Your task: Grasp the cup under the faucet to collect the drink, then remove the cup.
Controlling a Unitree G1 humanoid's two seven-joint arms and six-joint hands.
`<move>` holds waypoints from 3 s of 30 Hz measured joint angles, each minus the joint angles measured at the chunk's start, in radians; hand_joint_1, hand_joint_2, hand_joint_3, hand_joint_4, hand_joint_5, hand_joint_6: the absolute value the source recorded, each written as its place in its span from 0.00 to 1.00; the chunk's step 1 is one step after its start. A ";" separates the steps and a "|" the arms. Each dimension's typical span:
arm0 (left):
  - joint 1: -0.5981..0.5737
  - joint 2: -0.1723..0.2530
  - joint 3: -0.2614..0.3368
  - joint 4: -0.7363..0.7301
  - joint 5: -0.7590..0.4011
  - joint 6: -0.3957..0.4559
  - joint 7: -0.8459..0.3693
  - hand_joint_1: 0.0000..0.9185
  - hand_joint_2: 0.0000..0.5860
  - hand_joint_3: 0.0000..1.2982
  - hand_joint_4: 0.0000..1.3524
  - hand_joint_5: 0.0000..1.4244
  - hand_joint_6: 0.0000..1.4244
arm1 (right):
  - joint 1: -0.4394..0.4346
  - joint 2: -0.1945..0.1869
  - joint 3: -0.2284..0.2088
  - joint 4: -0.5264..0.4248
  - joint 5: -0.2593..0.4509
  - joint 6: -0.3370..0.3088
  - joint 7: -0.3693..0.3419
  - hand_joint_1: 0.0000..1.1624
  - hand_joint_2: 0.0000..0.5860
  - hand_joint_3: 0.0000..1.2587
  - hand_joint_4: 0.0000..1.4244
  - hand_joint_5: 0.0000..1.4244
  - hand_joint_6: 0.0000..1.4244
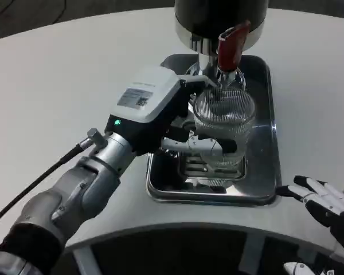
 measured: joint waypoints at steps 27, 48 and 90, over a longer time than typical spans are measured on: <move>0.029 0.042 0.041 -0.067 -0.061 -0.079 -0.048 0.08 0.07 0.15 0.02 0.15 0.21 | -0.045 -0.009 0.010 0.008 0.019 0.037 0.000 0.42 0.72 0.12 0.02 0.02 0.00; 0.286 0.132 0.271 -0.444 -0.275 -0.120 -0.137 0.00 0.12 0.15 0.12 0.22 0.25 | -0.094 -0.016 0.035 0.031 0.017 0.059 -0.001 0.42 0.72 0.14 0.03 0.02 0.00; 0.135 0.078 0.377 -0.760 -1.000 0.452 -0.959 0.00 0.19 0.14 0.10 0.19 0.17 | -0.097 -0.016 0.058 0.054 0.015 0.060 -0.045 0.42 0.72 0.12 0.04 0.02 0.00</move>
